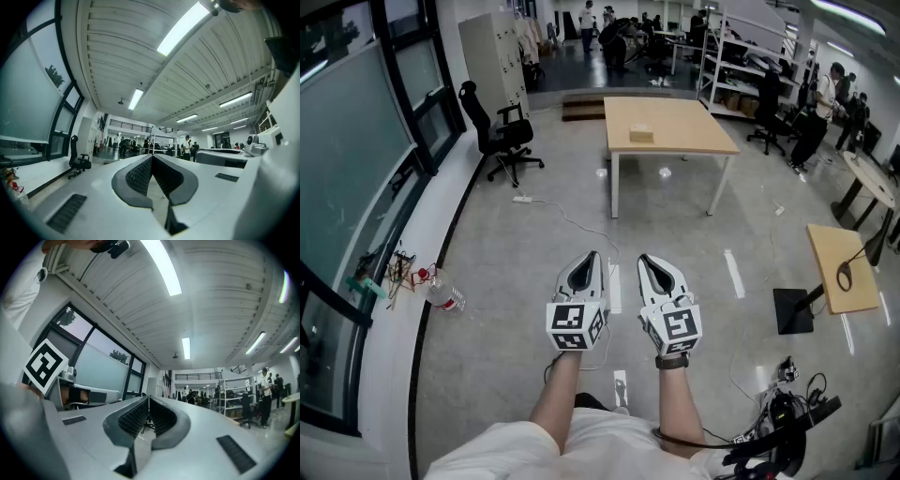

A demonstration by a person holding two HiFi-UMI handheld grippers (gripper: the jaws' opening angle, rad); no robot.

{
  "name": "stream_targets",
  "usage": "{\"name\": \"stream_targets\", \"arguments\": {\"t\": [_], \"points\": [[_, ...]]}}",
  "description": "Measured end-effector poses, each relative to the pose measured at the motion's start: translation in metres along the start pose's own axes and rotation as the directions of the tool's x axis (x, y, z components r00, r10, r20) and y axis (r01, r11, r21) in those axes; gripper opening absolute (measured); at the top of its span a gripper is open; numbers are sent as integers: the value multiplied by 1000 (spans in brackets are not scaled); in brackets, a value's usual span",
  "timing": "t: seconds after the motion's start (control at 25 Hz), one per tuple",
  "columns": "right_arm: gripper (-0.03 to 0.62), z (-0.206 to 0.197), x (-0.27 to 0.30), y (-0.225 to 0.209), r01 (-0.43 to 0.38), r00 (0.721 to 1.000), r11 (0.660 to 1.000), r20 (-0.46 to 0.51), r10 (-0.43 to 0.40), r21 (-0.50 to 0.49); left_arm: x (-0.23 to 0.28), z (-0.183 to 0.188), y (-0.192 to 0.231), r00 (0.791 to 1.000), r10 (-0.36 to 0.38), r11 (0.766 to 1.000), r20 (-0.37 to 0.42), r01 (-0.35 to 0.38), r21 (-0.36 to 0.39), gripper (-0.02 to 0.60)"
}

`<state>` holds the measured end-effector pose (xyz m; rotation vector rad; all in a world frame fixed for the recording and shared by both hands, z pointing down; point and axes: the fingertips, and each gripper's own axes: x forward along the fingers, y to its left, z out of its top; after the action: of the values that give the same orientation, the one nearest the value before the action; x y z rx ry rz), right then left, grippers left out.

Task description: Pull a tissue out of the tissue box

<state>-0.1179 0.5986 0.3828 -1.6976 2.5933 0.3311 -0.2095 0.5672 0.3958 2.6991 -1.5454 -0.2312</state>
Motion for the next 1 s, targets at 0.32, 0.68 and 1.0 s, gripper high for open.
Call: {"name": "stream_targets", "arguments": {"t": [0.32,0.68,1.0], "points": [[11,-6,8,-35,54,998,995,-25,-52,80,23,10,-11,998,-63,998,27,63,4,-9],[11,-13,62,16,24,998,987,-64,-13,161,24,-2,40,982,-138,990,-127,139,3,-9],[11,-2,114,71,68,996,988,40,-74,138,9,-12,108,986,-144,987,-85,150,64,-9]]}}
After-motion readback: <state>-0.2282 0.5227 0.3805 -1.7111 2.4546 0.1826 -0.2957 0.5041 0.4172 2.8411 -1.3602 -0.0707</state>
